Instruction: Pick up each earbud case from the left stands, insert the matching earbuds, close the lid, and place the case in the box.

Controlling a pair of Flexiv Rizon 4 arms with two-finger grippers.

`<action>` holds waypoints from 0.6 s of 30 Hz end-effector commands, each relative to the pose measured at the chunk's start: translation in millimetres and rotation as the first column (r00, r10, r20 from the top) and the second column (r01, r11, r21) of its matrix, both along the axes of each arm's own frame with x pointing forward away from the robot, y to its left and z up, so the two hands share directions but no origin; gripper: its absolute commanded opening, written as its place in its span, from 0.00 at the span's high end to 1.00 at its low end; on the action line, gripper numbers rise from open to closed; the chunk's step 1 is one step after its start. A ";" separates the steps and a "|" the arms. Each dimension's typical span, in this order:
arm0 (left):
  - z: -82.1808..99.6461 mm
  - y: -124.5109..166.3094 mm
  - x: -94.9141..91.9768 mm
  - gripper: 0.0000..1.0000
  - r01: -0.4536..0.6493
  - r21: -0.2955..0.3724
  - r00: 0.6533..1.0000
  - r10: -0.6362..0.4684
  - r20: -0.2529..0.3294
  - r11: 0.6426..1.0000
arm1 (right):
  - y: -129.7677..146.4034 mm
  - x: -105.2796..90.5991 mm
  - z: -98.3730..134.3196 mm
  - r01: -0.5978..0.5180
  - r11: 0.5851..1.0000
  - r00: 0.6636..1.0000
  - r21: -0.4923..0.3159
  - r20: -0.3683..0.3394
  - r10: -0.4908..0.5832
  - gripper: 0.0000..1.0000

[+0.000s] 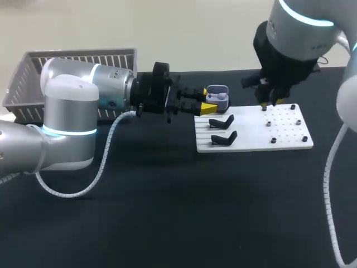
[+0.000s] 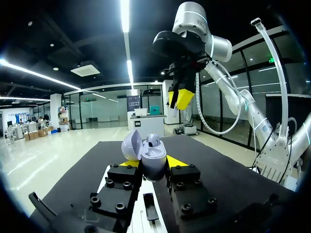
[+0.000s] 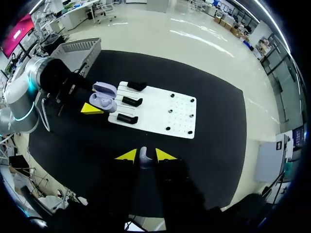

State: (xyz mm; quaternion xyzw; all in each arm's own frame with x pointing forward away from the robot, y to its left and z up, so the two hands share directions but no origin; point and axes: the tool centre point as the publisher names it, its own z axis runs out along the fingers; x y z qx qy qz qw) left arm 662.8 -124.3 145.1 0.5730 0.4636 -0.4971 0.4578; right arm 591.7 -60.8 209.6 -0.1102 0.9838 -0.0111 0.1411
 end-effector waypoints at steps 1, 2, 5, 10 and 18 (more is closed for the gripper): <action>-0.5 0.3 -0.3 1.00 -0.001 -0.001 1.000 0.001 0.001 1.000 | 2.6 5.6 3.9 0.002 1.000 1.000 -0.009 -0.027 -0.003 1.00; -0.5 0.3 -0.3 1.00 -0.001 -0.001 1.000 0.001 0.001 1.000 | 2.6 5.6 3.9 0.002 1.000 1.000 -0.009 -0.027 -0.003 1.00; -0.5 0.3 -0.3 1.00 -0.001 -0.001 1.000 0.001 0.001 1.000 | 2.6 5.6 3.9 0.002 1.000 1.000 -0.009 -0.027 -0.003 1.00; -0.5 0.3 -0.3 1.00 -0.001 -0.001 1.000 0.001 0.001 1.000 | 2.6 5.6 3.9 0.002 1.000 1.000 -0.009 -0.027 -0.003 1.00; -0.5 0.3 -0.3 1.00 -0.001 -0.001 1.000 0.001 0.001 1.000 | 11.8 4.6 16.3 -0.055 0.998 0.998 0.009 -0.034 0.055 1.00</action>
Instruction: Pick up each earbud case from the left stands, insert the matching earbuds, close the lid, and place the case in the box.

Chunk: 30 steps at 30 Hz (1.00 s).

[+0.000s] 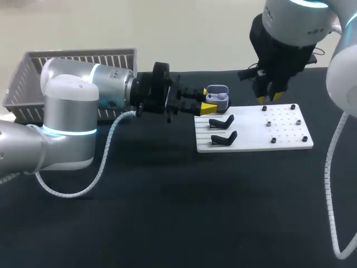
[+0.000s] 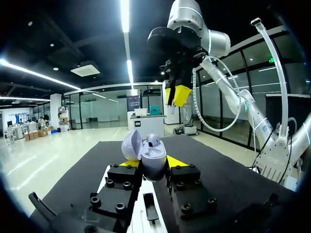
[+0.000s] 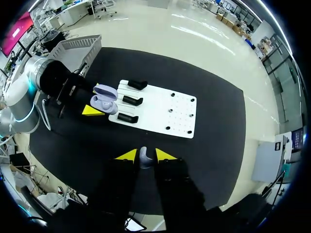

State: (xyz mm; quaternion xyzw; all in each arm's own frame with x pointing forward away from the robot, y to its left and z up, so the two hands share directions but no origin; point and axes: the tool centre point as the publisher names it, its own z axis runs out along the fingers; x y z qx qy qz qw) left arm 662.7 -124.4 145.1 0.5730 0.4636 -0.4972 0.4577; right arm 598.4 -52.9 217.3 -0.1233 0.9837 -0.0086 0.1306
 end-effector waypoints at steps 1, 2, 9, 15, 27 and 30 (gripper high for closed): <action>-0.5 0.3 -0.2 1.00 -0.001 -0.001 1.000 0.001 0.001 1.000 | 7.0 -2.1 11.8 -0.041 0.999 0.999 0.021 -0.015 0.042 1.00; -0.5 0.3 -0.2 1.00 -0.001 -0.001 1.000 0.001 0.001 1.000 | 11.0 -2.4 15.4 -0.055 0.998 0.998 0.026 -0.017 0.056 1.00; -0.5 0.3 -0.2 1.00 -0.001 -0.001 1.000 0.001 0.001 1.000 | 41.4 4.4 31.8 -0.148 0.989 0.987 0.005 -0.056 0.148 1.00; -0.5 0.3 -0.2 1.00 -0.001 -0.001 1.000 0.001 0.001 1.000 | 64.3 14.9 32.1 -0.222 0.975 0.974 -0.020 -0.050 0.221 1.00; -0.5 0.3 -0.2 1.00 -0.001 -0.001 1.000 0.001 0.001 1.000 | 81.4 29.8 19.4 -0.258 0.963 0.962 -0.079 -0.112 0.249 1.00; -0.5 0.3 -0.2 1.00 -0.001 -0.001 1.000 0.001 0.001 1.000 | 83.4 31.1 15.5 -0.265 0.960 0.959 -0.093 -0.132 0.252 1.00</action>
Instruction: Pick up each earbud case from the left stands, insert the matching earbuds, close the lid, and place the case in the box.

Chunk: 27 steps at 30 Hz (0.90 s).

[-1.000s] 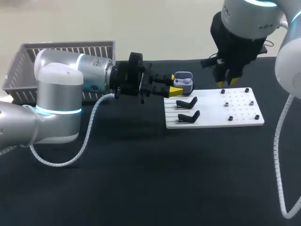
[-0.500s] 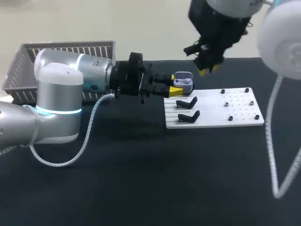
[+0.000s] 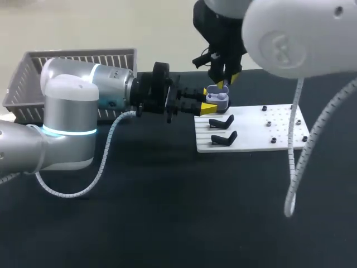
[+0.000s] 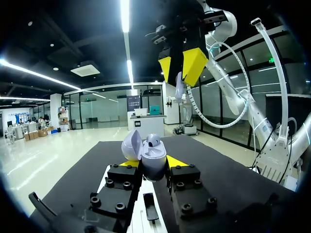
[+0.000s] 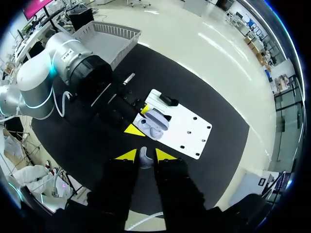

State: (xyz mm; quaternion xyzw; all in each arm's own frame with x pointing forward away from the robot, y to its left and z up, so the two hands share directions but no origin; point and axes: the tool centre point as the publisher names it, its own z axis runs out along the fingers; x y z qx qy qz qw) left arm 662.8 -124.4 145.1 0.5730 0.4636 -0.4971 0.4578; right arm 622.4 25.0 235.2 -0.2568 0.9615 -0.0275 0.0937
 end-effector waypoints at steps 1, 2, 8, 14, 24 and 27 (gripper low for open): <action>-0.5 0.3 -0.3 1.00 -0.001 -0.001 1.000 0.001 0.001 1.000 | 6.1 7.3 -3.9 -0.005 0.999 0.998 -0.040 -0.058 0.003 1.00; -0.5 0.3 -0.3 1.00 -0.001 -0.001 1.000 0.001 0.001 1.000 | 7.0 7.1 -5.4 -0.008 0.999 0.998 -0.042 -0.064 0.005 1.00; -0.5 0.3 -0.3 1.00 -0.001 -0.001 1.000 0.001 0.001 1.000 | 10.6 7.6 -11.1 -0.020 0.998 0.997 -0.056 -0.081 0.015 1.00; -0.5 0.3 -0.3 1.00 -0.001 -0.001 1.000 0.001 0.001 1.000 | 16.4 10.5 -17.3 -0.033 0.996 0.996 -0.080 -0.083 0.026 1.00; -0.5 0.3 -0.3 1.00 -0.001 -0.001 1.000 0.001 0.001 1.000 | 20.4 18.0 -25.9 -0.013 0.994 0.998 -0.106 -0.069 0.006 1.00; -0.5 0.3 -0.3 1.00 -0.001 -0.001 1.000 0.001 0.001 1.000 | 21.6 19.0 -28.3 -0.001 0.991 0.998 -0.133 -0.056 -0.006 1.00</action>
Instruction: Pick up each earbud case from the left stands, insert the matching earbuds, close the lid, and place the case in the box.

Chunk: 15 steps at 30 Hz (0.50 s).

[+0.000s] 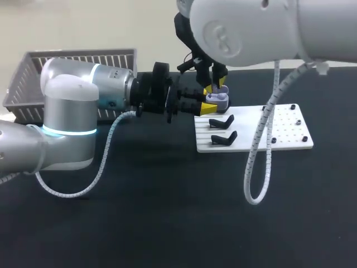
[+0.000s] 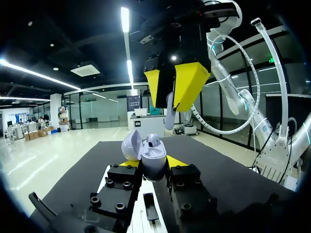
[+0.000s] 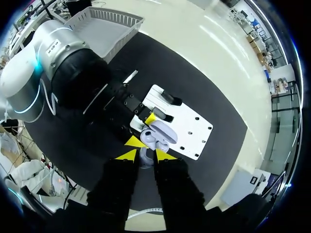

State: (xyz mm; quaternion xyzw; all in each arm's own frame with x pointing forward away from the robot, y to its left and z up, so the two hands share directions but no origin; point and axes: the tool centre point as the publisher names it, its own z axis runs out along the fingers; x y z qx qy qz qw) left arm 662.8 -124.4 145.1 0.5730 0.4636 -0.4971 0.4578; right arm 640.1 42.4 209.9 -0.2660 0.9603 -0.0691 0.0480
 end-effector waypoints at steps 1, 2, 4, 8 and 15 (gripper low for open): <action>-0.5 0.3 -0.3 1.00 -0.001 -0.001 1.000 0.001 0.001 1.000 | 4.5 1.6 -4.2 0.009 0.999 1.000 -0.031 0.012 -0.009 1.00; -0.5 0.3 -0.3 1.00 -0.001 -0.001 1.000 0.001 0.001 1.000 | 4.8 1.8 -5.2 0.009 0.999 1.000 -0.031 0.012 -0.009 1.00; -0.5 0.3 -0.3 1.00 -0.001 -0.001 1.000 0.001 0.001 1.000 | 4.6 2.2 -7.4 0.014 0.999 1.000 -0.048 0.018 -0.013 1.00; -0.5 0.3 -0.3 1.00 -0.001 -0.001 1.000 0.001 0.001 1.000 | 4.0 3.3 -9.5 0.021 0.998 0.999 -0.057 0.026 -0.020 1.00; -0.5 0.3 -0.3 1.00 -0.001 -0.001 1.000 0.001 0.001 1.000 | 4.5 6.3 -13.9 0.035 0.997 0.999 -0.066 0.034 -0.033 1.00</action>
